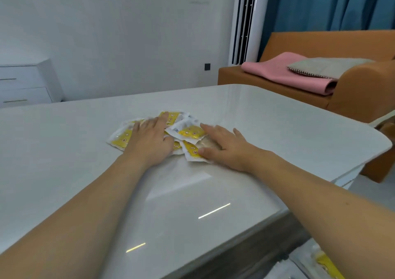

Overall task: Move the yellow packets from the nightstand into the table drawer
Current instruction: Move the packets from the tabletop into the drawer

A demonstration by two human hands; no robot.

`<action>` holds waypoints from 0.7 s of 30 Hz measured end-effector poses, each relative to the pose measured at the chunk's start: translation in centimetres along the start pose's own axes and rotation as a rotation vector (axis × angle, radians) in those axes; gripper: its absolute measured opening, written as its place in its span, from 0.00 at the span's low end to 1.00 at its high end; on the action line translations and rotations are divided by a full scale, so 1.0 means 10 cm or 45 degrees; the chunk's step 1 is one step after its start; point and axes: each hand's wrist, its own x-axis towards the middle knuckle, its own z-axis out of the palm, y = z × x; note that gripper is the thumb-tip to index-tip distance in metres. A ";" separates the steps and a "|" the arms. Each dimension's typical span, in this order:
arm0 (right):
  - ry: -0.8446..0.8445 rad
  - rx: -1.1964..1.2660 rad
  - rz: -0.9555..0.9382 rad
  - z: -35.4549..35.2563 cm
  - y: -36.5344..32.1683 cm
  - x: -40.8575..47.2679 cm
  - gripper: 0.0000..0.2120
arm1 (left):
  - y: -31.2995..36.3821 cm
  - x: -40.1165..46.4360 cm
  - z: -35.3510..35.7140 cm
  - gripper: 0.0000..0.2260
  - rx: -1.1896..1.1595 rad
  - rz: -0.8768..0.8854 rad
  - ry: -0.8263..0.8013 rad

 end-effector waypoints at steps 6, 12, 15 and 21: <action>0.210 -0.023 -0.012 0.01 0.02 0.04 0.27 | -0.07 0.05 0.04 0.29 0.052 0.040 0.108; 0.127 0.095 0.026 -0.02 -0.02 0.00 0.24 | -0.04 0.03 -0.01 0.20 -0.081 0.104 0.052; 0.100 -0.031 -0.012 -0.04 -0.05 -0.01 0.26 | -0.04 -0.01 -0.01 0.28 0.089 0.114 0.061; 0.170 -0.019 0.149 -0.03 -0.10 -0.07 0.25 | -0.02 -0.04 -0.01 0.21 -0.034 0.072 0.083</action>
